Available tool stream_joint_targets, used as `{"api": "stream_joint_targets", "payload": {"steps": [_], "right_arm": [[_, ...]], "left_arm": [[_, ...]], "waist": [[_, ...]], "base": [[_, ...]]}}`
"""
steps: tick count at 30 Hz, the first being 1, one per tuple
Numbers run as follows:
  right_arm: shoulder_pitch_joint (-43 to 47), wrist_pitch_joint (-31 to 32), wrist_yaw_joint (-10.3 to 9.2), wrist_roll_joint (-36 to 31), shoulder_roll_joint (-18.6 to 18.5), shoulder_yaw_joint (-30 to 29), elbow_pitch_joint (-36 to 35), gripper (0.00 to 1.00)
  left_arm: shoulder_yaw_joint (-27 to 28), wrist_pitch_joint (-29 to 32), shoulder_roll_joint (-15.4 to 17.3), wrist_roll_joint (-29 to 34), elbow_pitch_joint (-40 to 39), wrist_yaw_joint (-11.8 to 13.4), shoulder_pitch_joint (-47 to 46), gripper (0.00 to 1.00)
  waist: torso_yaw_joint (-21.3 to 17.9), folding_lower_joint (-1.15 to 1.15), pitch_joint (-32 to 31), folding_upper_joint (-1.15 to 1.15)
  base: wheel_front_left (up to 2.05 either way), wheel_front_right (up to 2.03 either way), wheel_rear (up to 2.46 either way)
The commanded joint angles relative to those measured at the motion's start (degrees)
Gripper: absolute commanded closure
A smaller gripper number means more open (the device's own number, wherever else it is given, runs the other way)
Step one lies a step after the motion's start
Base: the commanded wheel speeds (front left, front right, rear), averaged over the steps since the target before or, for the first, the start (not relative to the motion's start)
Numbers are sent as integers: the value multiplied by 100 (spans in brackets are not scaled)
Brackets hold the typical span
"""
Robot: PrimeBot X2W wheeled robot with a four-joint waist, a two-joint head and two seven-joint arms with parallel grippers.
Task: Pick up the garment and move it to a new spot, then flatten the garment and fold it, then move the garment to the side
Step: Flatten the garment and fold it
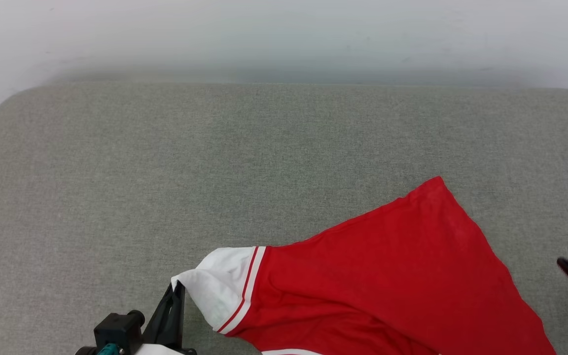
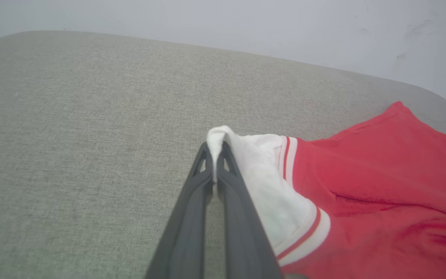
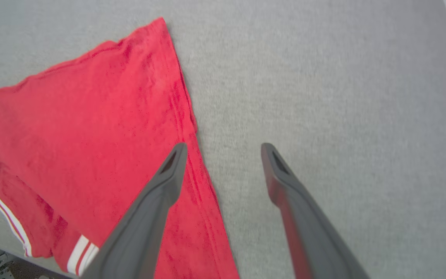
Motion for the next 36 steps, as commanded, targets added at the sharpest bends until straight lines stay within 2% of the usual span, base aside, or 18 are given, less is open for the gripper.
{"api": "stream_joint_targets", "payload": {"steps": [1, 6, 11, 17, 23, 31, 36], "right_arm": [[-260, -68, -5, -43, -63, -56, -147, 0], [-1072, 79, -5, -168, -221, 14, -568, 0], [-2087, 586, -5, -345, -327, 638, -569, 0], [-3262, 1335, -5, -325, -484, 1542, 90, 0], [-4054, 1986, -5, -373, -576, 2305, 841, 0], [-4473, 1977, -5, -390, -557, 2994, 1704, 0], [-4354, 1776, -5, -266, -479, 3404, 2206, 0]], "left_arm": [[-13, 22, 21, 27, -48, 4, -82, 100], [-101, 22, -1, 70, -128, -21, -269, 100], [-175, -14, -55, 104, -160, -59, -510, 100], [-288, -81, -132, 154, -108, -119, -777, 100], [-367, -143, -232, 199, -48, -181, -1008, 100], [-444, -210, -345, 247, 22, -253, -1284, 100], [-476, -223, -402, 263, 94, -310, -1437, 100]], "waist": [[44, 0, 50, 0], [190, 0, 270, 0], [383, 0, 570, 0], [604, 0, 870, 0], [812, 0, 1143, 0], [1051, 0, 1566, 0], [1141, 0, 1735, 0]], "base": [[0, 0, 0], [0, 0, 0], [0, 0, 0], [0, 0, 0], [0, 0, 0], [0, 0, 0], [0, 0, 0]]}}
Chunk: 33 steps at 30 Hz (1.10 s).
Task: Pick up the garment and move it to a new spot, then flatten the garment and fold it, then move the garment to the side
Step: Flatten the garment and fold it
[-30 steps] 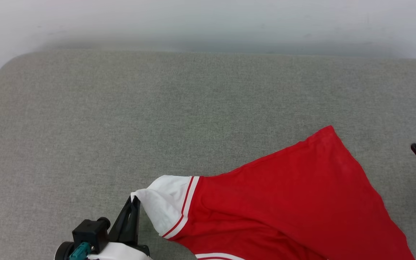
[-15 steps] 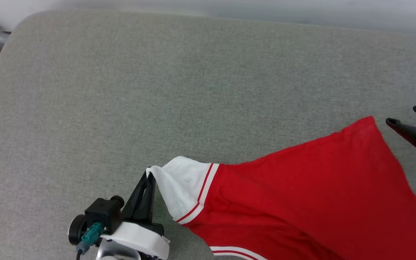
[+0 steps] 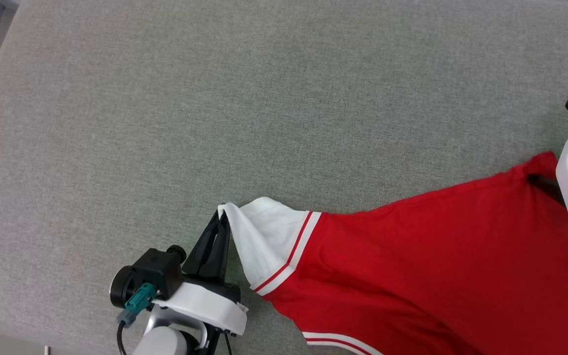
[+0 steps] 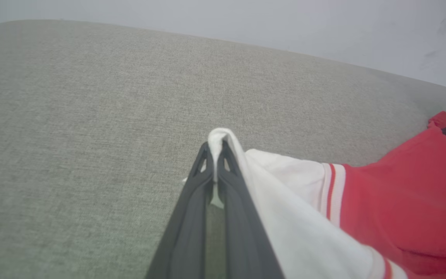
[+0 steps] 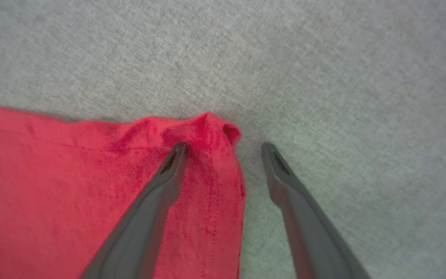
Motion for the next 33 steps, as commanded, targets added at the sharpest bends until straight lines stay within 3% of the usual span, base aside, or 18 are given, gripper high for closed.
{"api": "stream_joint_targets", "payload": {"steps": [1, 5, 6, 7, 13, 21, 33], "right_arm": [[194, -20, -5, 115, 109, 311, 209, 0], [331, -100, -2, 270, -3, 695, 339, 0], [312, -188, -2, 283, -30, 746, 345, 12], [275, -278, -2, 327, -44, 771, 362, 100], [-63, -1136, -5, 534, -125, 748, 234, 100], [119, -2273, -6, 740, -369, 653, -167, 100], [186, -3743, -6, 626, -160, -124, -702, 100]], "left_arm": [[-9, -24, -36, 16, 42, -24, -97, 100], [42, -39, -61, 5, 101, -43, -156, 100], [52, -43, -66, 8, 123, -47, -161, 100], [62, -45, -68, 12, 139, -47, -160, 100], [107, -53, -43, 67, 230, -75, -93, 100], [158, -20, 324, 259, 149, -114, -148, 100], [488, 466, 938, 369, -512, -209, -1266, 100]], "waist": [[66, -1, 68, 0], [51, -1, 70, 0], [38, -1, 54, 0], [19, -1, 34, 0], [-68, -1, -252, 0], [-329, -1, -906, 0], [-783, -1, -1459, 0]], "base": [[0, 0, 0], [0, 0, 0], [0, 0, 0], [0, 0, 0], [0, 0, 0], [0, 0, 0], [0, 0, 0]]}}
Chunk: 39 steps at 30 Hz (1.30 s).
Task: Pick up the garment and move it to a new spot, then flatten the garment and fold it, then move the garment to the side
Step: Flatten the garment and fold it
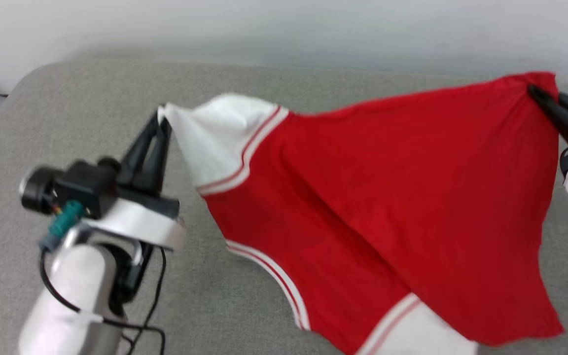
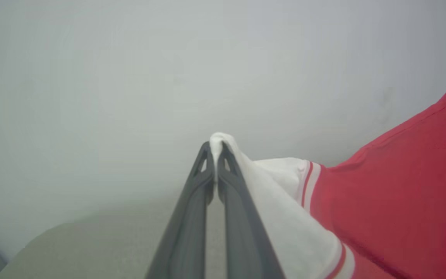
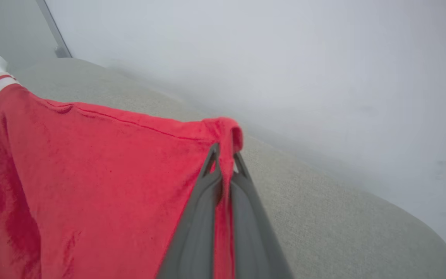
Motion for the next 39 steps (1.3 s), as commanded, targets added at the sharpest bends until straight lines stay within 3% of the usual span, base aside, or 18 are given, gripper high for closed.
{"api": "stream_joint_targets", "payload": {"steps": [1, 11, 23, 31, 39], "right_arm": [[-30, -72, -7, -40, 50, -110, -80, 100], [-526, -328, -7, -516, 464, -1083, -571, 100], [-2106, -19, -7, -1219, 855, -1820, -699, 100], [-3802, 114, -7, -1731, 992, -1673, 53, 100], [-5262, -274, -7, -2057, 1276, -1356, 1126, 100]], "left_arm": [[45, 71, 76, 23, -91, -48, -260, 100], [45, 634, 249, -129, -207, -379, -2399, 100], [-157, 963, 222, -435, 713, -567, -4974, 100], [-318, 853, 216, -816, 1757, -607, -6850, 100], [-533, 591, 241, -908, 2894, -612, -8204, 100]], "waist": [[-136, 0, -117, 0], [-310, 0, -42, 0], [-272, 0, 1008, 0], [-291, 0, 1871, 0], [-321, 0, 2246, 0]], "base": [[0, 0, 0], [0, 0, 0], [0, 0, 0], [0, 0, 0], [0, 0, 0]]}}
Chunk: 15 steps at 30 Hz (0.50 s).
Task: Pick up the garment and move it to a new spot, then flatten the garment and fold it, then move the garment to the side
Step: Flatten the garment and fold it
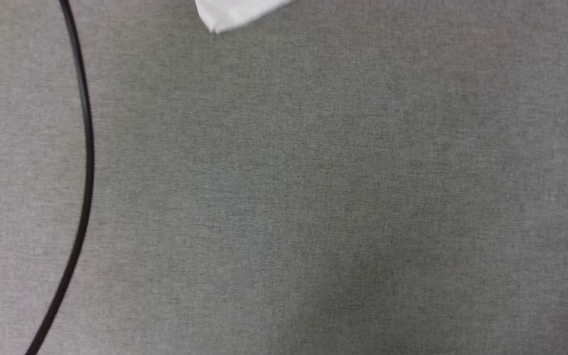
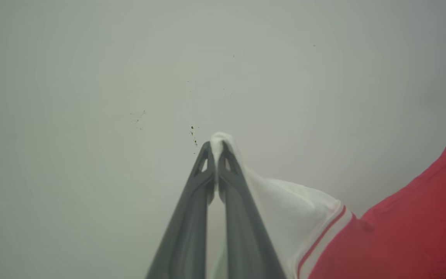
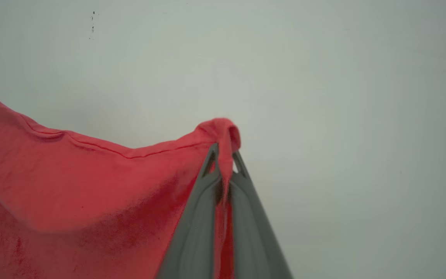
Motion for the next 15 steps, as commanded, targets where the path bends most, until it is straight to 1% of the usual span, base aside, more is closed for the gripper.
{"api": "stream_joint_targets", "payload": {"steps": [1, 4, 9, 12, 15], "right_arm": [[-259, -113, -7, -64, 65, 93, 186, 100], [-686, -309, -7, -126, 174, 218, 555, 100], [-1121, -549, -6, -84, 303, 375, 1213, 100], [-1216, -691, -6, -73, 316, 514, 1543, 100], [-1110, -825, -7, 29, 324, 684, 1799, 100]], "left_arm": [[-27, -65, 20, 41, 173, -4, -290, 100], [-95, -166, 15, 1, 502, -4, -681, 100], [-336, -355, 59, -31, 939, -5, -1005, 100], [-480, -465, 100, -108, 1147, -5, -969, 100], [-660, -589, 177, -223, 1283, -6, -757, 100]], "waist": [[-38, -2, 71, 0], [-80, -2, 104, 0], [-99, -2, 147, 0], [-90, -2, 209, 0], [-84, -2, 272, 0]], "base": [[0, 0, 0], [0, 0, 0], [0, 0, 0], [0, 0, 0], [0, 0, 0]]}}
